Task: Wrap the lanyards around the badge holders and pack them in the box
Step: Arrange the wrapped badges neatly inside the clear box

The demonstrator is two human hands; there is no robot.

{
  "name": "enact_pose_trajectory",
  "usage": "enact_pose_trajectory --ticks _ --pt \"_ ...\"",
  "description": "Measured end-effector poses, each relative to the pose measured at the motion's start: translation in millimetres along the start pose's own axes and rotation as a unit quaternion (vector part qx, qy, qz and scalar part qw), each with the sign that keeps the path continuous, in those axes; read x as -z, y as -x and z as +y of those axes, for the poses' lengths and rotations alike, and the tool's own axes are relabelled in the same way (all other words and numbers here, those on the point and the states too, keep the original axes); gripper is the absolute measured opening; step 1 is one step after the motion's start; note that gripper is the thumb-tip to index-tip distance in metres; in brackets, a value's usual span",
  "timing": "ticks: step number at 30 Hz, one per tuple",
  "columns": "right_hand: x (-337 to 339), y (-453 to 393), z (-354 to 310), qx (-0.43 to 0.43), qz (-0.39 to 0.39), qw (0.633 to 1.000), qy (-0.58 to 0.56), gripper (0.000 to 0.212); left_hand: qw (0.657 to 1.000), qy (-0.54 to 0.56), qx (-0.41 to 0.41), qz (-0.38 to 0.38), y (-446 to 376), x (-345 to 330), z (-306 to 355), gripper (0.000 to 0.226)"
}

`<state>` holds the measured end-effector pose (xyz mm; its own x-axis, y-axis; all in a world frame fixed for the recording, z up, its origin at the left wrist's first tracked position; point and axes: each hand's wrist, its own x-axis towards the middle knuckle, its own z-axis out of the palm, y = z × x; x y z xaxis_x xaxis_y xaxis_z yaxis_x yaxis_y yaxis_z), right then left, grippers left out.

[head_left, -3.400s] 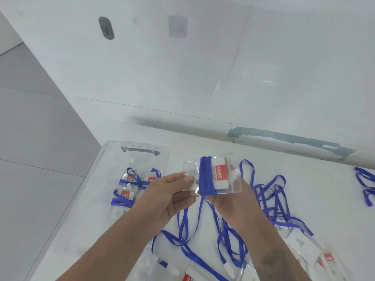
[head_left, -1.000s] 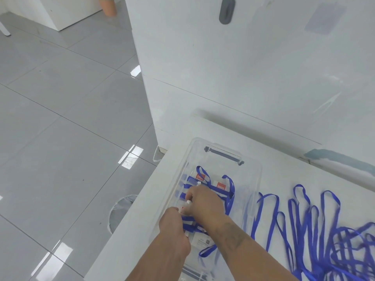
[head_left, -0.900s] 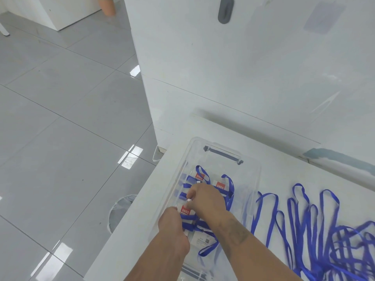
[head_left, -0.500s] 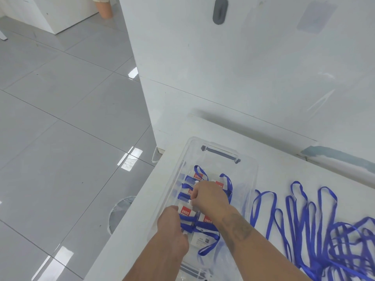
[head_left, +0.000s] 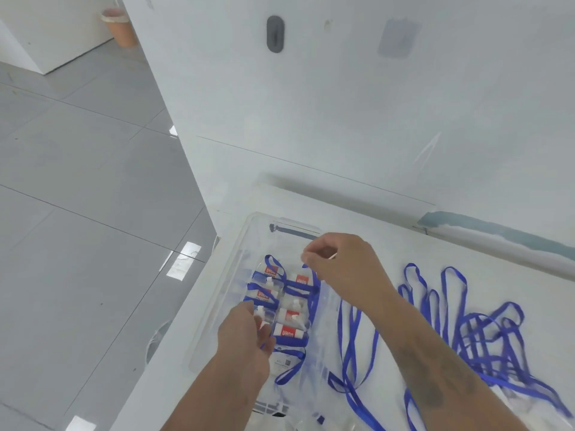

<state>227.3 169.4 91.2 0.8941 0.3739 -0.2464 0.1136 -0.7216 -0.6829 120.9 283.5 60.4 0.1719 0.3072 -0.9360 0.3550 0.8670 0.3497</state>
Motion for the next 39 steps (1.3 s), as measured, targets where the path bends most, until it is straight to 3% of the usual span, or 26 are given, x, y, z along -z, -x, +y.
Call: enact_pose_trajectory --ticks 2,8,14,18,22,25,33,35,39 --pt "24.6 17.2 11.9 -0.007 0.033 0.999 -0.041 0.005 0.999 -0.016 -0.026 -0.030 10.5 -7.7 -6.4 0.013" --pt "84.5 74.7 72.5 -0.050 0.105 0.986 -0.119 0.005 0.987 -0.078 -0.080 -0.117 40.0 -33.6 -36.0 0.024" --pt "124.0 124.9 129.6 -0.082 0.163 0.970 -0.158 0.006 0.969 -0.131 -0.175 -0.114 62.9 -60.1 -62.3 0.028" --pt "138.8 148.3 158.5 -0.087 0.188 0.966 -0.157 0.006 0.939 -0.182 -0.259 -0.133 80.1 -78.2 -81.4 0.029" --pt "146.0 164.4 175.9 -0.084 0.201 0.965 -0.149 0.004 0.857 -0.285 -0.395 -0.170 89.1 -83.4 -106.9 0.027" --pt "146.1 177.4 187.5 -0.080 0.209 0.966 -0.132 0.005 0.758 -0.379 -0.495 -0.195 88.8 -82.1 -130.8 0.026" --pt "120.6 209.5 216.9 -0.060 0.182 0.981 -0.012 0.012 0.521 -0.524 -0.646 -0.189 59.9 -63.2 -179.6 0.022" --pt "114.4 215.3 225.4 -0.064 0.174 0.983 0.005 0.014 0.484 -0.547 -0.657 -0.189 52.7 -59.7 -190.9 0.020" --pt "102.7 224.7 242.3 -0.084 0.167 0.982 0.022 0.005 0.458 -0.587 -0.638 -0.194 41.0 -58.6 -208.3 0.018"
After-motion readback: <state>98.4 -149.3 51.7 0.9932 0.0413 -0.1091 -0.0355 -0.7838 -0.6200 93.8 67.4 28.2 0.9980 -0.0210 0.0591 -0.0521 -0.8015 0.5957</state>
